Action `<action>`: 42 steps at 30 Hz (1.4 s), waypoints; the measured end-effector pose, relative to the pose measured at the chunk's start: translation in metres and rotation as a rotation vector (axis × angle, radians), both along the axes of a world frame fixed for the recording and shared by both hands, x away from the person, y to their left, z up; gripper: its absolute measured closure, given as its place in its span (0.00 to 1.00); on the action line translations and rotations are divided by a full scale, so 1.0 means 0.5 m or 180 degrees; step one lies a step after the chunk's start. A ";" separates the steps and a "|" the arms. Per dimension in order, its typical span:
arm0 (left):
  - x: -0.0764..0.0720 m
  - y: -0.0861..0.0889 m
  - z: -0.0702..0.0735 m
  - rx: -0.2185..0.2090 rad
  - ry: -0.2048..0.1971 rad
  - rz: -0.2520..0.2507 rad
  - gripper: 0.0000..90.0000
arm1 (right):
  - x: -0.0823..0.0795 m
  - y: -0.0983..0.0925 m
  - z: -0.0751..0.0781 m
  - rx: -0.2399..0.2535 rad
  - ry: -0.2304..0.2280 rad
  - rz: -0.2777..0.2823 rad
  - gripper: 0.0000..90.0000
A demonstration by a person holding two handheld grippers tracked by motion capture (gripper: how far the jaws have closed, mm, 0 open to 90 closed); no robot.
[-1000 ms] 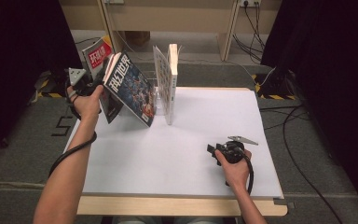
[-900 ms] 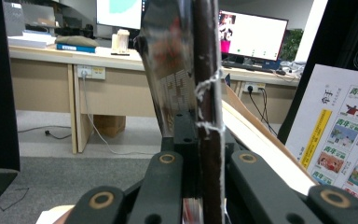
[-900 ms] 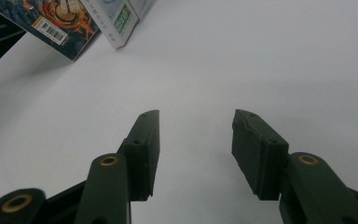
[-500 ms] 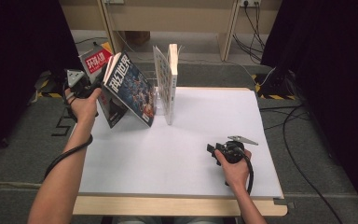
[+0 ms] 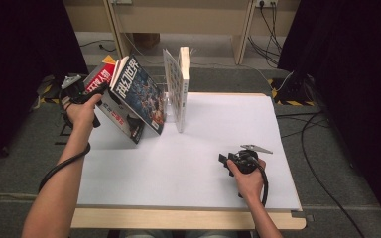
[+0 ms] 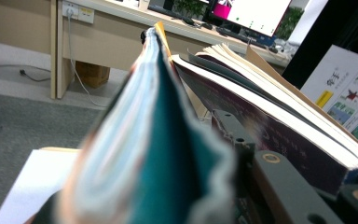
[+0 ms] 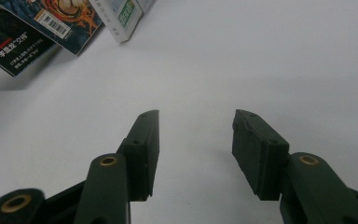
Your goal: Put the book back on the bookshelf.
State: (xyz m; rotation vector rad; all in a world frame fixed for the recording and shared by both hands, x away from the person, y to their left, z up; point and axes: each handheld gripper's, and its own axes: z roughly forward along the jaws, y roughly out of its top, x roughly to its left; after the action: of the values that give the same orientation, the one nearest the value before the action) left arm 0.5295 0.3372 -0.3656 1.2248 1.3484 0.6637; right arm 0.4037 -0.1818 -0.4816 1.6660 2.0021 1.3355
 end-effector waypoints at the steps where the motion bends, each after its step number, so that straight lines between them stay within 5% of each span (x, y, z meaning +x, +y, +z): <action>1: 0.001 -0.002 -0.002 -0.0021 0.0034 -0.0022 0.80 | 0.000 0.000 0.000 0.0013 0.0020 -0.0007 0.58; 6: 0.004 -0.005 -0.010 -0.0134 0.0148 -0.0046 0.87 | 0.001 -0.002 -0.003 0.0006 0.0038 -0.0002 0.58; 7: 0.007 -0.002 -0.011 -0.0264 0.0192 -0.0031 0.90 | 0.001 -0.002 -0.003 0.0004 0.0057 0.0002 0.58; 10: 0.008 -0.002 -0.004 -0.0381 0.0214 -0.0071 0.95 | 0.002 -0.003 -0.005 0.0005 0.0089 0.0007 0.58; 14: 0.005 -0.028 0.028 0.0156 -0.0128 -0.0161 0.96 | 0.002 -0.002 -0.005 -0.0001 0.0079 0.0017 0.58; 21: 0.009 -0.053 0.039 0.0384 -0.0540 0.0085 0.96 | 0.000 -0.004 -0.003 0.0019 0.0060 0.0003 0.58; 25: 0.010 -0.047 0.010 0.0213 -0.0451 0.0220 0.96 | 0.001 -0.008 -0.004 0.0011 0.0052 0.0005 0.58; 29: 0.012 -0.047 -0.016 0.0260 -0.0457 0.0277 0.95 | 0.000 -0.009 -0.004 0.0010 0.0051 0.0004 0.58; 35: 0.016 -0.054 -0.010 0.0338 -0.0436 0.0250 0.94 | -0.001 -0.008 -0.002 0.0017 0.0044 0.0000 0.58; 42: 0.018 -0.043 0.002 0.0317 -0.0268 0.0138 0.79 | -0.002 -0.009 -0.002 0.0031 0.0064 -0.0007 0.58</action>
State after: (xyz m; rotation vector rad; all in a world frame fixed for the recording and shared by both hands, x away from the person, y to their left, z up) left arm 0.5383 0.3157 -0.3648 1.2358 1.2877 0.8126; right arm 0.4025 -0.1861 -0.4827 1.6922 2.0075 1.3352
